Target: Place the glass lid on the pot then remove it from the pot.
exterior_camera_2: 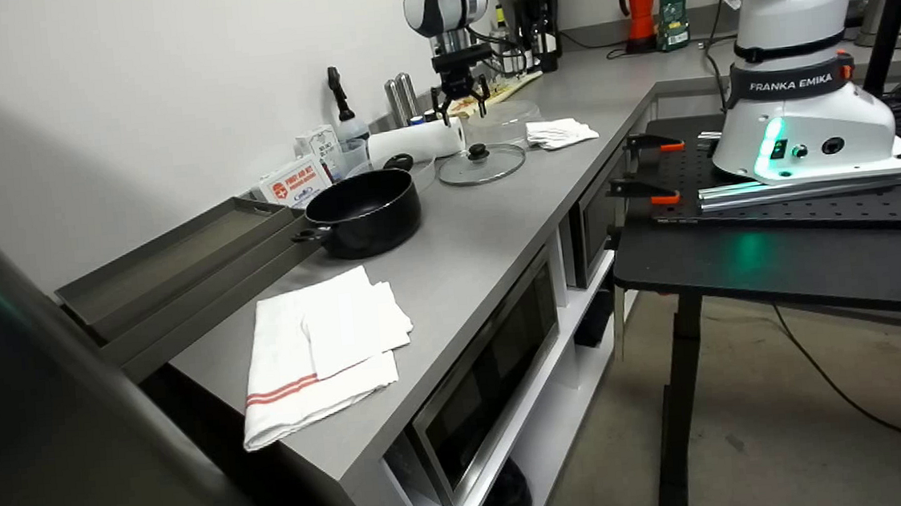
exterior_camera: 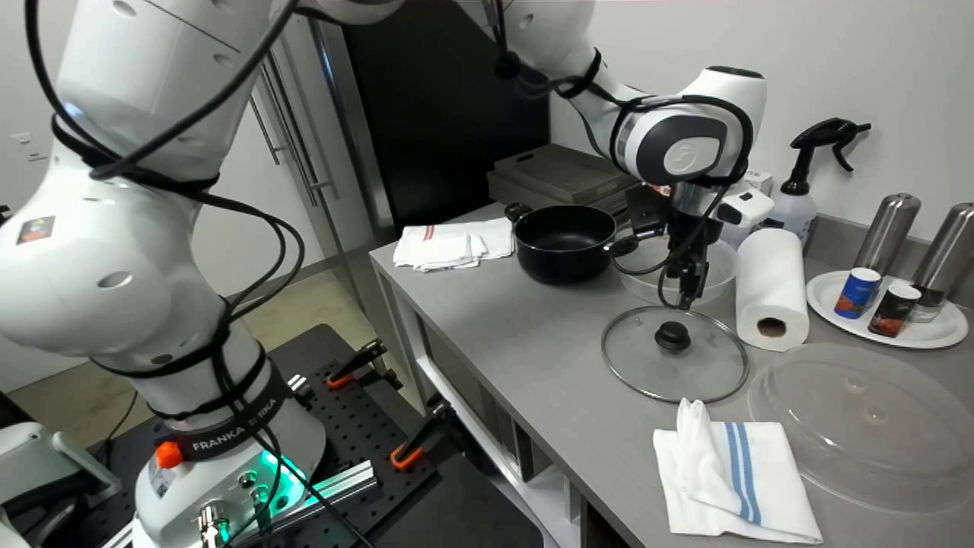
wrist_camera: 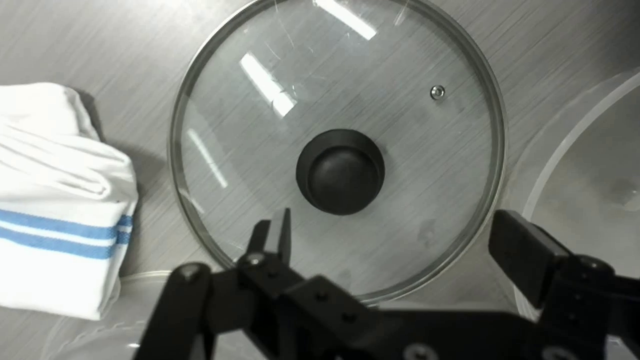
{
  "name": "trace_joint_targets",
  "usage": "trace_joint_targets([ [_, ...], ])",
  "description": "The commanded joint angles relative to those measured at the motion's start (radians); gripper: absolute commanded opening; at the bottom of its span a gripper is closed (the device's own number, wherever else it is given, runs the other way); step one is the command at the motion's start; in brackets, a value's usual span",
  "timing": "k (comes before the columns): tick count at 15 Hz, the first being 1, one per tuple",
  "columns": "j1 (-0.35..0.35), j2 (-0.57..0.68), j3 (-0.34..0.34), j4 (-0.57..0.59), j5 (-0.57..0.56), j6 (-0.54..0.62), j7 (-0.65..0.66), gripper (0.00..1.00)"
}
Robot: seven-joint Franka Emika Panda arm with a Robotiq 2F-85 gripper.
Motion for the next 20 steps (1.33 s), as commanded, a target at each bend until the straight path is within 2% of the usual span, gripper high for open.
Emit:
trace_joint_targets([
  [1, -0.010, 0.073, 0.001, 0.079, 0.036, -0.041, 0.029, 1.00],
  [11, -0.051, 0.156, 0.003, 0.142, 0.072, -0.086, 0.040, 1.00],
  [17, -0.046, 0.174, 0.004, 0.155, 0.071, -0.095, 0.043, 1.00],
  [18, -0.046, 0.179, 0.004, 0.160, 0.070, -0.099, 0.045, 0.99],
  [20, -0.046, 0.190, 0.004, 0.170, 0.069, -0.105, 0.046, 0.89],
])
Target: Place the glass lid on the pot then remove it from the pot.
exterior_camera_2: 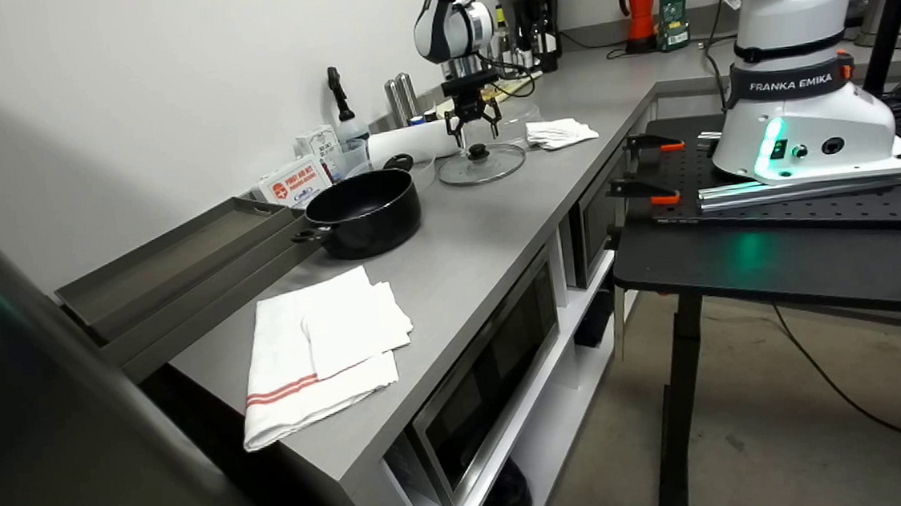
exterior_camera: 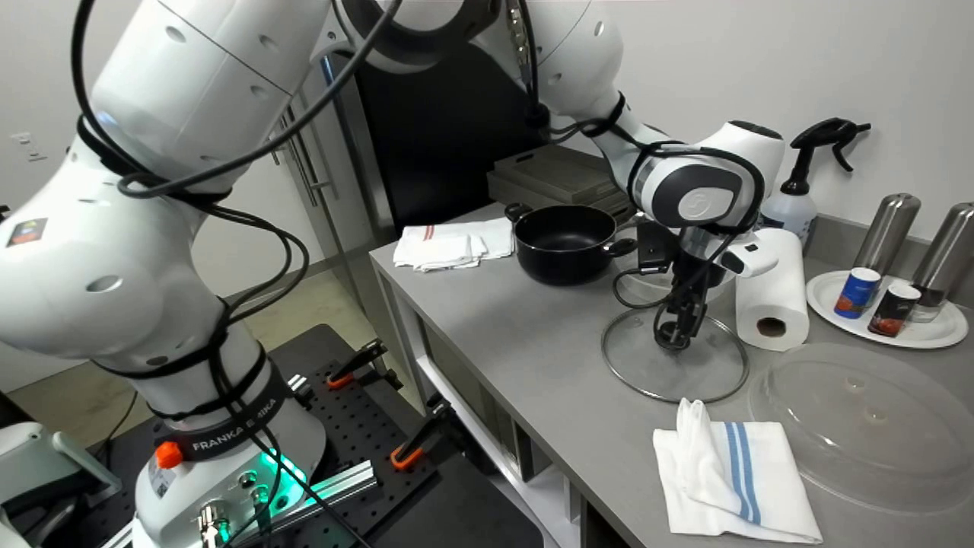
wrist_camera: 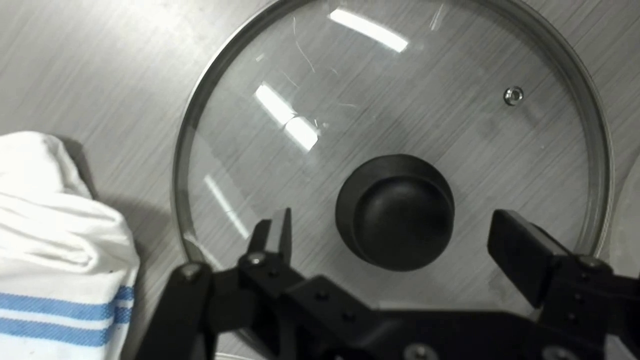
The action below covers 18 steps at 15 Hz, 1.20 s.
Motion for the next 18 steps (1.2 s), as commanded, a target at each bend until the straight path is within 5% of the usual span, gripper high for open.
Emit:
trace_joint_targets([
  [1, 0.000, 0.037, -0.002, 0.055, 0.020, -0.039, 0.013, 0.84],
  [4, -0.002, 0.046, -0.002, 0.067, 0.020, -0.049, 0.013, 0.72],
  [8, -0.002, 0.050, 0.000, 0.073, 0.021, -0.053, 0.012, 0.76],
  [10, -0.002, 0.050, 0.000, 0.076, 0.021, -0.055, 0.011, 0.65],
  [12, -0.001, 0.048, 0.001, 0.077, 0.021, -0.054, 0.010, 0.40],
  [14, 0.000, 0.047, 0.002, 0.080, 0.021, -0.056, 0.010, 0.25],
  [18, 0.000, 0.048, 0.003, 0.080, 0.022, -0.055, 0.009, 0.25],
])
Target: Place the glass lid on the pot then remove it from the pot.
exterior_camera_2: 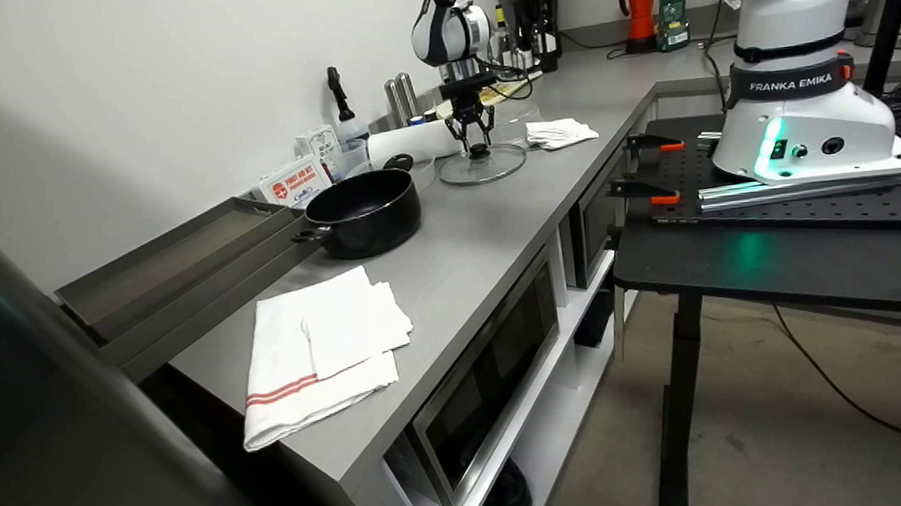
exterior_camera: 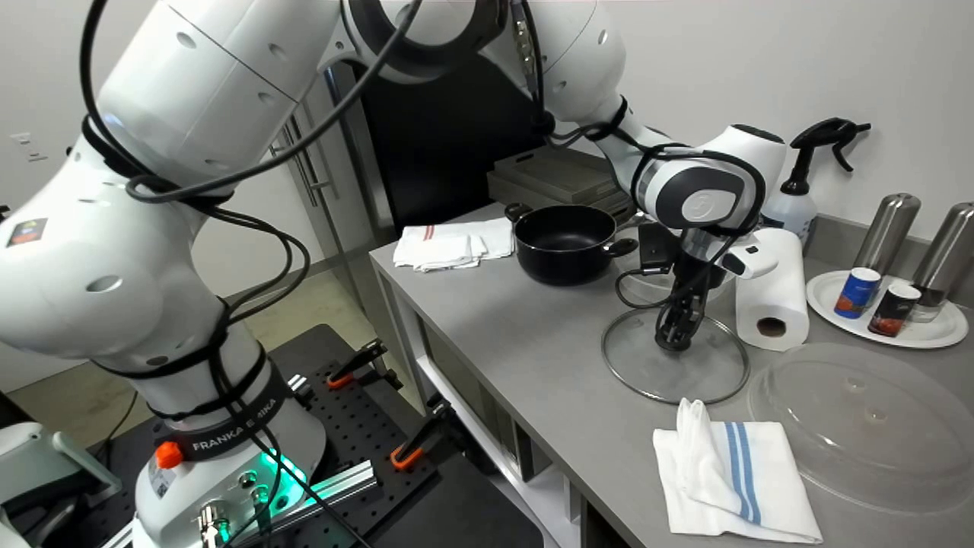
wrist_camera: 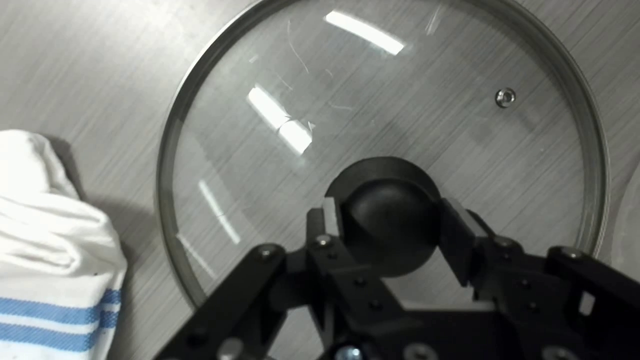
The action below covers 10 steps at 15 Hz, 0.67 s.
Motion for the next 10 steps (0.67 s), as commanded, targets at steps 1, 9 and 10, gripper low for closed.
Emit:
trace_joint_targets([
  [1, 0.000, 0.013, 0.003, 0.031, 0.022, -0.025, 0.006, 0.25],
  [9, 0.010, -0.158, 0.001, -0.123, 0.010, 0.041, -0.065, 0.25],
  [10, 0.013, -0.190, -0.002, -0.148, 0.005, 0.052, -0.076, 0.25],
])
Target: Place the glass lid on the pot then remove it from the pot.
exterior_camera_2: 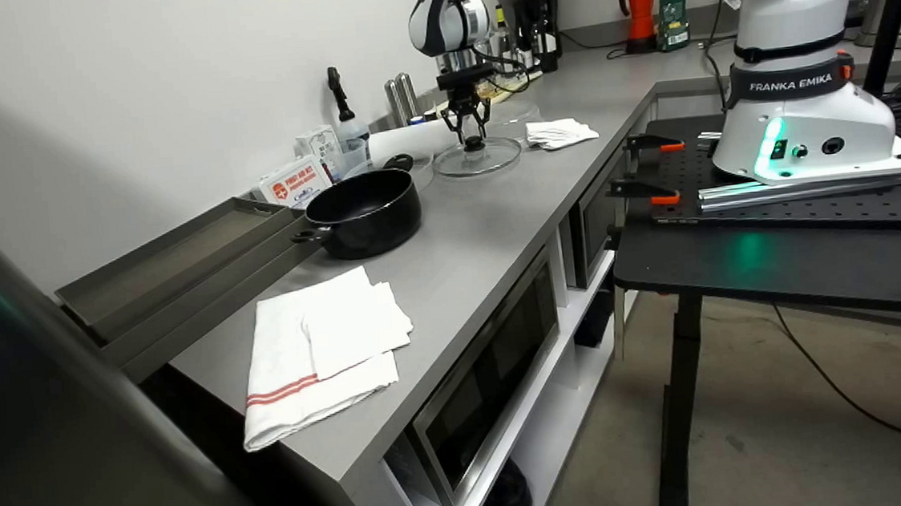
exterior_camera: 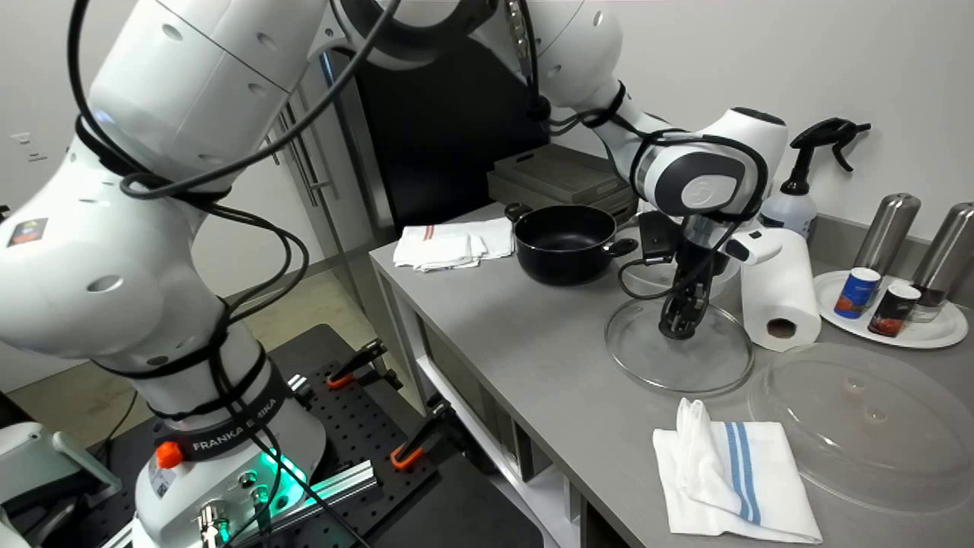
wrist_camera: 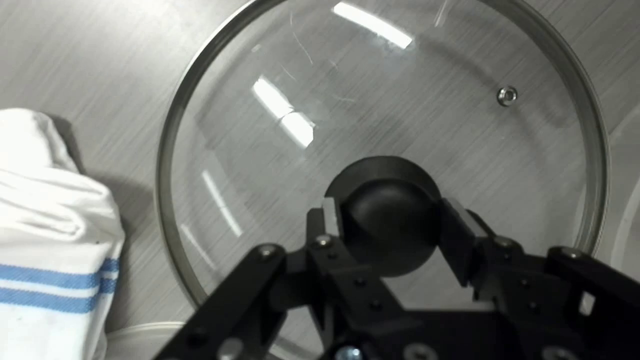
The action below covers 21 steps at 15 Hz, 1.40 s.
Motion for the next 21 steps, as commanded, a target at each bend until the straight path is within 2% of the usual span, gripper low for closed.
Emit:
trace_joint_targets([
  [1, 0.011, -0.170, -0.009, -0.141, 0.001, 0.039, -0.063, 0.25],
  [8, 0.025, -0.407, -0.017, -0.314, -0.026, 0.090, -0.147, 0.25],
  [16, 0.042, -0.550, -0.008, -0.425, -0.033, 0.074, -0.214, 0.25],
  [21, 0.092, -0.636, 0.000, -0.441, -0.120, 0.031, -0.222, 0.25],
])
